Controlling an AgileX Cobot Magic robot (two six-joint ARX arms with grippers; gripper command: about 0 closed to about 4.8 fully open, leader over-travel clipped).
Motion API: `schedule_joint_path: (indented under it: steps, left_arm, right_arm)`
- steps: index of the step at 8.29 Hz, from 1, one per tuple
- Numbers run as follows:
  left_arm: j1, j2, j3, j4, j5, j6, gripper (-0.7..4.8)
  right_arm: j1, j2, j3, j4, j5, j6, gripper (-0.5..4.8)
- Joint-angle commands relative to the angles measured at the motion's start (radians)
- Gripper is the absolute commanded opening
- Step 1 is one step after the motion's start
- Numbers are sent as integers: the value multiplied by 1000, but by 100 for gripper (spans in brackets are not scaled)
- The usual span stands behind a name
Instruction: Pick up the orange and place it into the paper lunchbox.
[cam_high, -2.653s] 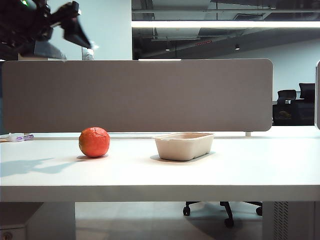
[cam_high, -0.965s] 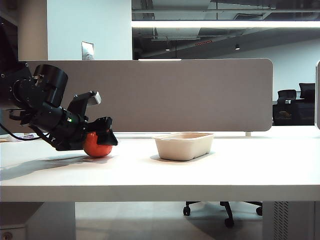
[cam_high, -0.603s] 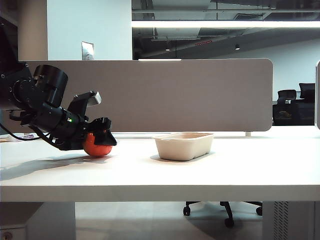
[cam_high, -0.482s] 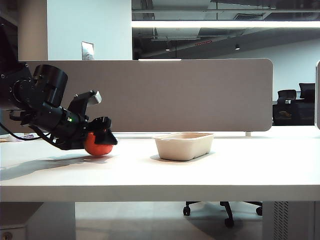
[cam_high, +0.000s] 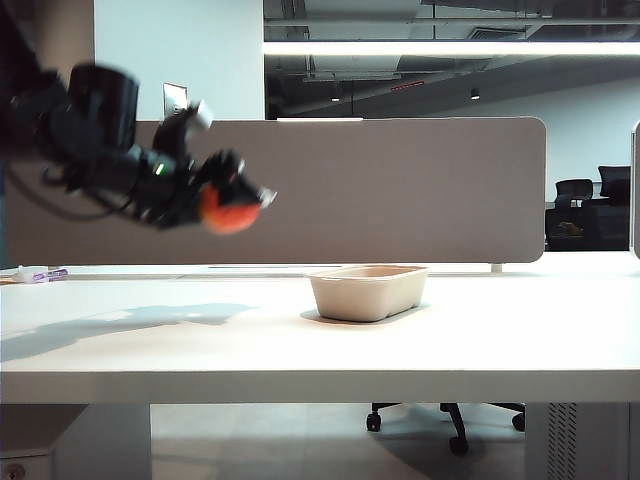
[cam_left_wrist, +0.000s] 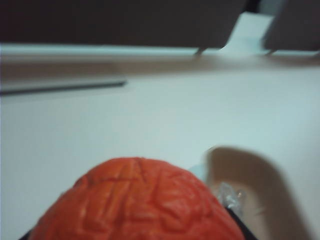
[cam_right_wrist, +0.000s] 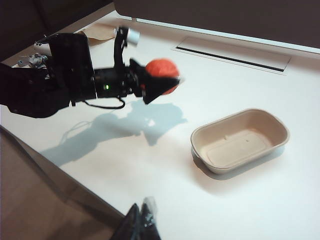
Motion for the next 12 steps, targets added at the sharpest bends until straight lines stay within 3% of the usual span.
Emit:
schedule_joint_path:
  steps: [1,3,5,6,7,8,10,11,12]
  left_arm:
    - [-238,-13,198,-181,-91,-24,214]
    - [-345,56,207,-208,-227,11,214]
    - [-352,161,263,-224,-282,10,216]
    - [-352,198,322,-267,-299,10,316]
    - [-352,207,341,-287,-312,10,337]
    - [-350,250,444,-396,-326,22,436]
    - [-350,250,443,-396,-326,21,444]
    - [-350,245,444,-396,-325,21,478]
    - [-344,192,443,-434,-326,22,408]
  right_arm:
    - [1,-2,6,-34,33,-3,-1]
    - [1,-3,11,-135,104,-3,-1]
    - [1,-4,11,-135,90,-3,-1]
    - [1,-5,11,-135,90,-3,-1]
    - [1,-5,11,-135,90,-3,-1]
    - [0,-5,11,-135,90,-3,-1]
    - [0,-5,11,-135,93,-3,-1]
    - [0,-5,11,-135,95,-3,-1]
    - [-2,-5,11,-133,99,-3,-1]
